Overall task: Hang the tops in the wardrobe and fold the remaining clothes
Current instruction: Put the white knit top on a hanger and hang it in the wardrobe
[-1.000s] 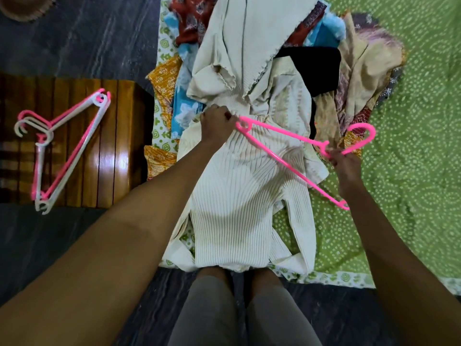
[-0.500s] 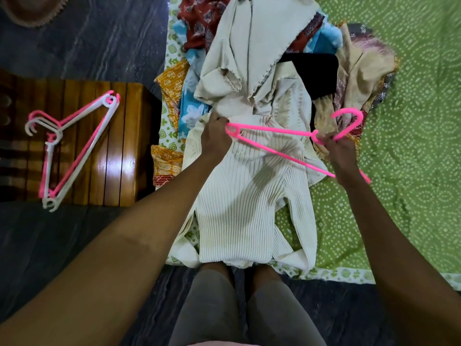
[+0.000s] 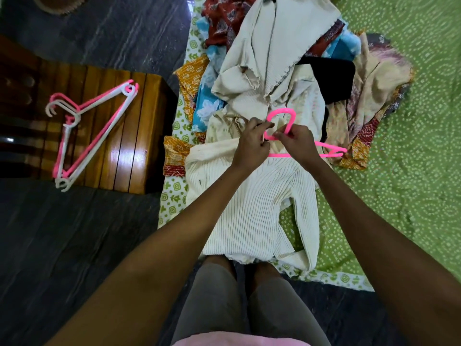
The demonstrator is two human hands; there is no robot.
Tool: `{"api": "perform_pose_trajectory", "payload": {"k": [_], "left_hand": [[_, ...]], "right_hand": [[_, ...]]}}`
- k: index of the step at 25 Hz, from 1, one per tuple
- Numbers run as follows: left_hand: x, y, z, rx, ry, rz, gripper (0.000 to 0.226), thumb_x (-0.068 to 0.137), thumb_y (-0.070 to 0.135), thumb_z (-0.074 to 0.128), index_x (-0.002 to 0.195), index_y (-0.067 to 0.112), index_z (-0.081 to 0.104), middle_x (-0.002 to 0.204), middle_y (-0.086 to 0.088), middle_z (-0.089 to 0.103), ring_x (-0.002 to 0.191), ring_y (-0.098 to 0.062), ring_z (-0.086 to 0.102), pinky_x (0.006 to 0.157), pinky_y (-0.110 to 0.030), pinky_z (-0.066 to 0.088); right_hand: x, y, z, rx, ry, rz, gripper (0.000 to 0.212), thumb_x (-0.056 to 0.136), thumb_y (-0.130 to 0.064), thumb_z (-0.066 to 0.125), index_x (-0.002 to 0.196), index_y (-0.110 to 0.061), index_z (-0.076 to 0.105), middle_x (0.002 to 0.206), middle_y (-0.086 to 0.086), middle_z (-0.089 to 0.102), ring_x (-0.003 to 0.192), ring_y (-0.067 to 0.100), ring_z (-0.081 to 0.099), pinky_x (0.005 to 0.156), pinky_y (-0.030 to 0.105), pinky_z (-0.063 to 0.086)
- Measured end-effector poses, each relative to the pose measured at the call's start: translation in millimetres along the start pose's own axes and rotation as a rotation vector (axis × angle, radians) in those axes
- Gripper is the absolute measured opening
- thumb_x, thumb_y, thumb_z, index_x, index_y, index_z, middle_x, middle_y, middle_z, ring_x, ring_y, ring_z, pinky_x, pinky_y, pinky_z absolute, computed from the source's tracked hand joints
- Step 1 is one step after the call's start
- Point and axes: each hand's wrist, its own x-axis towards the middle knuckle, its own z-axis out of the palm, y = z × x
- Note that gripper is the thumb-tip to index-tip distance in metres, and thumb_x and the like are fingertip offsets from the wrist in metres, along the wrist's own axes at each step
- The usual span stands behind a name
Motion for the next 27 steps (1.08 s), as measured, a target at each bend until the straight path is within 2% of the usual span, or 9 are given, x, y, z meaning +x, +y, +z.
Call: {"api": "perform_pose_trajectory", "payload": {"k": [2,6,9,13,16,18,22,25,27], "left_hand": [[-5,-4,-14,0.005,-0.037,-0.008,0.045,0.075,0.007,0.064,0.119,-0.002,0.058,0.108,-0.016,0.054,0.087,-0.027,0.056,0.075,-0.022,0.043],[-2,-56,-50,0.403,-0.168,-0.060,0.065,0.068,0.044,0.053,0.121,0.005,0.059,0.120,-0.013,0.059,0.110,-0.029,0.054,0.091,-0.036,0.041],[-7,-78,-63,0.253,-0.253,-0.059,0.046,0.088,0.036,0.046,0.111,0.000,0.063,0.102,-0.018,0.067,0.094,-0.033,0.062,0.078,-0.037,0.048],[-9,-66,-50,0.202,-0.162,0.054,0.035,0.096,0.018,0.043,0.118,-0.005,0.059,0.103,-0.021,0.066,0.095,-0.028,0.062,0.075,-0.026,0.040],[-3,-54,-42,0.160,-0.153,0.029,0.031,0.099,0.017,0.041,0.109,-0.007,0.057,0.089,-0.022,0.064,0.083,-0.027,0.059,0.065,-0.028,0.035],[-3,-58,-47,0.109,-0.122,0.006,0.030,0.099,0.017,0.038,0.102,-0.007,0.056,0.080,-0.017,0.059,0.074,-0.024,0.055,0.062,-0.029,0.032],[-8,-71,-57,0.021,-0.069,-0.056,0.036,0.098,0.022,0.034,0.097,-0.008,0.053,0.066,0.008,0.042,0.060,0.001,0.040,0.057,-0.024,0.026],[-7,-62,-52,-0.040,-0.039,-0.091,0.030,0.100,0.019,0.036,0.101,-0.005,0.054,0.066,0.010,0.043,0.059,0.005,0.043,0.054,-0.017,0.030],[-4,-59,-50,-0.090,0.019,-0.112,0.030,0.100,0.018,0.035,0.108,-0.004,0.054,0.074,-0.001,0.052,0.068,-0.005,0.049,0.059,-0.019,0.034]], "right_hand": [[7,11,1,0.111,-0.002,0.062,0.025,0.083,-0.010,0.064,0.080,0.014,0.061,0.066,0.019,0.054,0.064,0.020,0.048,0.066,0.032,0.038],[13,12,-2,0.197,-0.010,0.082,0.033,0.077,-0.016,0.067,0.081,0.016,0.061,0.066,0.027,0.052,0.069,0.022,0.047,0.067,0.035,0.037],[19,4,-5,0.211,-0.037,0.053,0.014,0.080,-0.008,0.065,0.079,0.006,0.065,0.067,0.012,0.055,0.066,0.021,0.048,0.067,0.034,0.038],[25,-7,6,0.161,-0.059,0.024,0.021,0.075,-0.013,0.066,0.080,0.007,0.067,0.075,0.025,0.064,0.069,0.025,0.054,0.070,0.041,0.046],[19,-14,22,0.147,-0.104,0.015,0.009,0.078,-0.006,0.066,0.086,-0.002,0.069,0.080,0.018,0.067,0.075,0.025,0.062,0.078,0.044,0.053],[16,-13,16,0.190,-0.154,0.019,0.015,0.076,0.000,0.066,0.087,-0.011,0.064,0.081,0.012,0.066,0.077,0.024,0.064,0.079,0.039,0.052],[19,19,-23,-0.098,-0.155,-0.035,0.011,0.079,-0.007,0.069,0.091,-0.006,0.068,0.076,0.008,0.060,0.067,0.010,0.052,0.067,0.023,0.040],[13,25,-27,-0.061,-0.181,-0.054,0.020,0.085,-0.013,0.067,0.104,-0.009,0.071,0.078,0.011,0.063,0.062,-0.001,0.050,0.063,0.022,0.037],[14,19,-16,-0.002,-0.176,-0.071,0.026,0.086,-0.013,0.066,0.112,-0.007,0.068,0.083,0.001,0.065,0.067,-0.006,0.053,0.066,0.014,0.039]]}}
